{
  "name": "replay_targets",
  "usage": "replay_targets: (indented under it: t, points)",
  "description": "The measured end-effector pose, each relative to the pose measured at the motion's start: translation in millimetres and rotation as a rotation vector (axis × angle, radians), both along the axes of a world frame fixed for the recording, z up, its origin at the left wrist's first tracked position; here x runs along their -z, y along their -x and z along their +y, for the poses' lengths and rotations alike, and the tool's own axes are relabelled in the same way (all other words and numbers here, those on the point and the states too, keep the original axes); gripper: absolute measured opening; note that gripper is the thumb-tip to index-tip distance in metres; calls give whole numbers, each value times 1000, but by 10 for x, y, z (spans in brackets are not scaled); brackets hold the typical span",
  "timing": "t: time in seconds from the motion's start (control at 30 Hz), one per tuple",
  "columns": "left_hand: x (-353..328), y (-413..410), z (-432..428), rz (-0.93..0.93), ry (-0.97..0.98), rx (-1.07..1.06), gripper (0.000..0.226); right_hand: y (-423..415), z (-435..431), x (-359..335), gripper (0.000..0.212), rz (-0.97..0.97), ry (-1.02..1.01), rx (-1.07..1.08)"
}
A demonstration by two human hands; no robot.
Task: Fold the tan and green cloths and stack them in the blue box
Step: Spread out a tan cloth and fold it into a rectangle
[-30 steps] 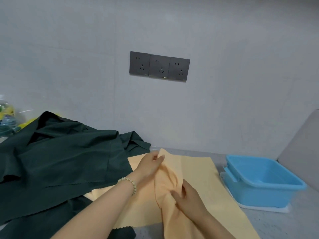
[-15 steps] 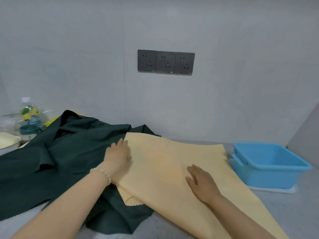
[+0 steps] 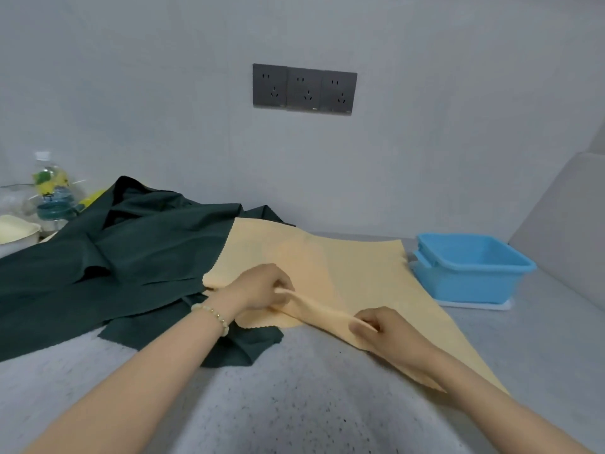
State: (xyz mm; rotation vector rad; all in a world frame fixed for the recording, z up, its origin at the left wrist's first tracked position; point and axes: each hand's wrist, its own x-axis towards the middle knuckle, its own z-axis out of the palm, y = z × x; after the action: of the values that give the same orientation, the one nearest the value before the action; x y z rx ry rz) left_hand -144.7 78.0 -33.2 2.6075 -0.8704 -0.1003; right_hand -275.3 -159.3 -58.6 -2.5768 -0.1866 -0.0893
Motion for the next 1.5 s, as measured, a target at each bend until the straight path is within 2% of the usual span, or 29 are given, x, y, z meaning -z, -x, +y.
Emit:
replay_targets:
  t: [0.07,0.13,0.17,0.27,0.3,0.37,0.43,0.5,0.63,0.67,0.73,0.83,0.97,1.03,1.07,1.2,1.33,1.43,1.5]
  points:
    - [-80,18,-161,-251,60,-110,26,-99,-109,-48,25,20,-192,96]
    - [-64,74,-359,-394,142,-134,40,-157,-228,-26,2,48,-291,206]
    - [-27,115,-448,-398,164,-97,44,-179,-270,6,14,38,-286,248]
    - [206,229,-652,-206,23,99,48,-132,-359,98,27,-4,-172,240]
    - [296,253,-691,-107,-72,149,59,-83,-369,112,29,24,-137,203]
    - [418,259,-693,23,-196,180,83,6,-398,148,49,98,-14,113]
    - [484,243,-674,60,-197,176,96,81,-425,167,69,111,131,51]
    - [509,229,-684,62,-187,172,99,106,-453,173,62,79,160,44]
    - [493,288,-775,-10,-151,124,89,103,-416,96,20,-27,115,83]
    - [473,316,-800,-32,-119,103,85,99,-396,85,24,-62,107,94]
    - [433,374,-848,-79,-39,62,73,81,-340,58,48,-120,69,125]
    - [376,462,-872,-213,51,32,37,86,-263,-1,56,-183,0,151]
    - [302,492,-691,-283,84,-60,52,220,-193,-72,48,-194,9,132]
    - [272,496,-482,-324,49,-93,58,354,-182,-51,25,-125,78,115]
    - [259,490,-370,-316,30,-105,61,418,-192,-22,16,-77,139,119]
    - [130,558,130,-259,-87,-146,53,682,-261,102,14,-17,319,136]
    - [-99,773,549,-295,-83,-147,44,903,-311,69,21,-78,276,84]
    - [-292,984,758,-117,-97,-64,32,1007,-311,-33,29,8,257,-9]
    - [-395,1127,849,57,-195,-30,21,1068,-301,-130,39,118,217,-39]
